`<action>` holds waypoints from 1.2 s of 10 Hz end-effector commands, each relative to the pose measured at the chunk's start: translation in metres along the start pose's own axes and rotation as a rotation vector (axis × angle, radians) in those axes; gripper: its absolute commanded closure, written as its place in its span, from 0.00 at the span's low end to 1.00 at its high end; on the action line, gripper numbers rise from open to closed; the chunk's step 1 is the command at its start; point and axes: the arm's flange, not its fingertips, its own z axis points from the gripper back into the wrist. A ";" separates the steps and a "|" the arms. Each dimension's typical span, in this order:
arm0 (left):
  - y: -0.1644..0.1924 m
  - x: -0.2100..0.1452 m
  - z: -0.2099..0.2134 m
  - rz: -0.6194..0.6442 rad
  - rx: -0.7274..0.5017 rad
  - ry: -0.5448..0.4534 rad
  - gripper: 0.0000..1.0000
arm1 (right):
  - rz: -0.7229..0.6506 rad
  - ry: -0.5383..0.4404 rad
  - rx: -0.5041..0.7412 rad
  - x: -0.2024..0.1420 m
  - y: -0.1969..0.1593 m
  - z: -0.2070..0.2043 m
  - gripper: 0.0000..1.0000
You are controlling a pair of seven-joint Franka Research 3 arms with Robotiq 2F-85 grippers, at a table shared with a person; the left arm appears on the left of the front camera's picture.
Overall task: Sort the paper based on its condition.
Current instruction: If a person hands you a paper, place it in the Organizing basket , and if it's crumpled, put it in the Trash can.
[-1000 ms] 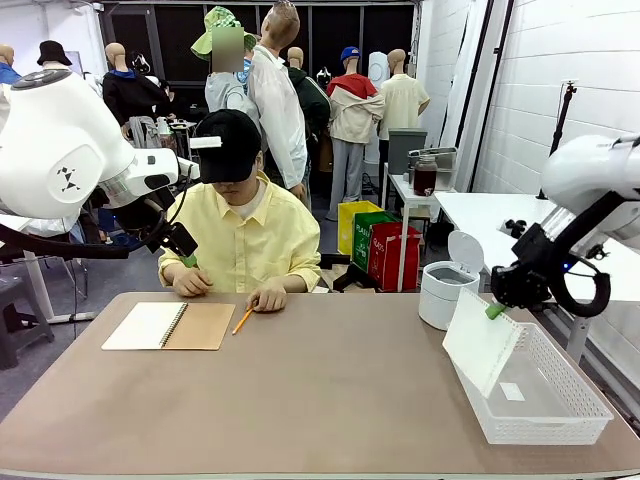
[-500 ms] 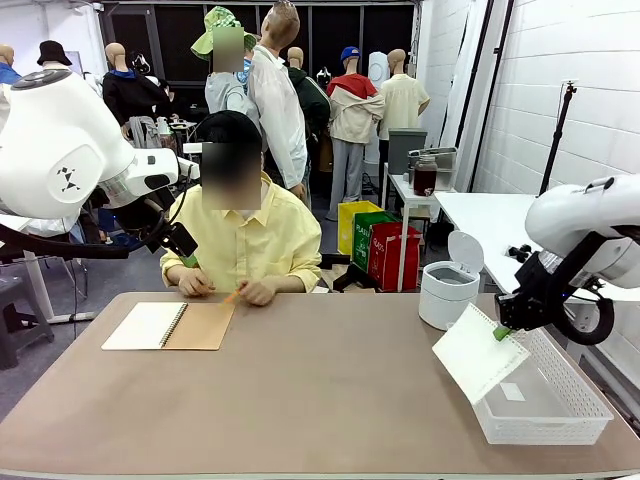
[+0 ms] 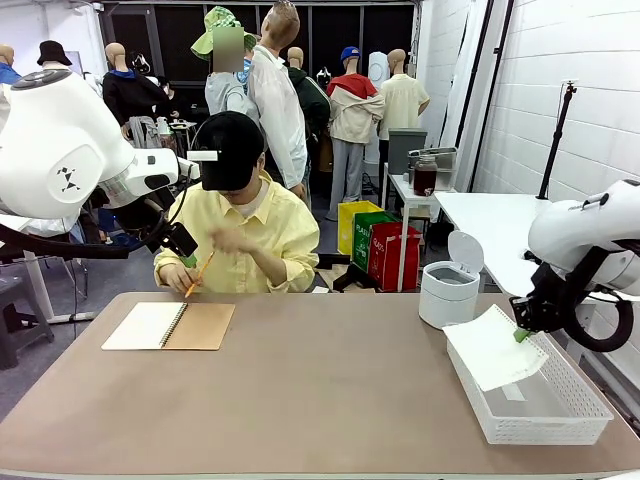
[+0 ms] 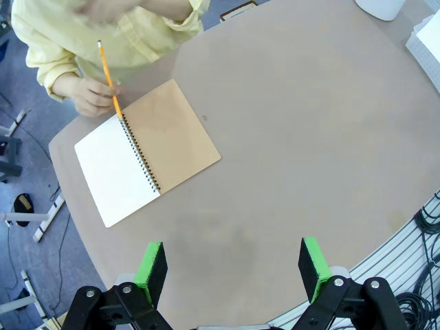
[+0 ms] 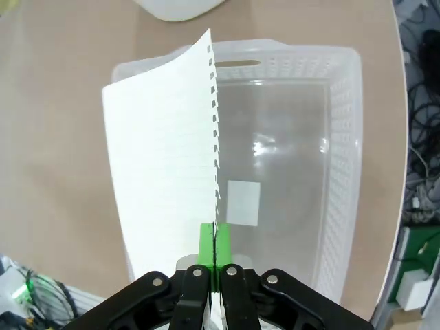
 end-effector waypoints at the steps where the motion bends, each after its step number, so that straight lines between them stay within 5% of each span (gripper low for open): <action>1: 0.001 0.000 0.000 0.000 -0.002 -0.006 0.00 | -0.024 0.028 -0.041 -0.026 0.002 -0.022 1.00; 12: 0.001 0.000 0.000 0.000 -0.002 -0.006 0.00 | -0.161 0.072 -0.130 -0.030 -0.009 -0.075 1.00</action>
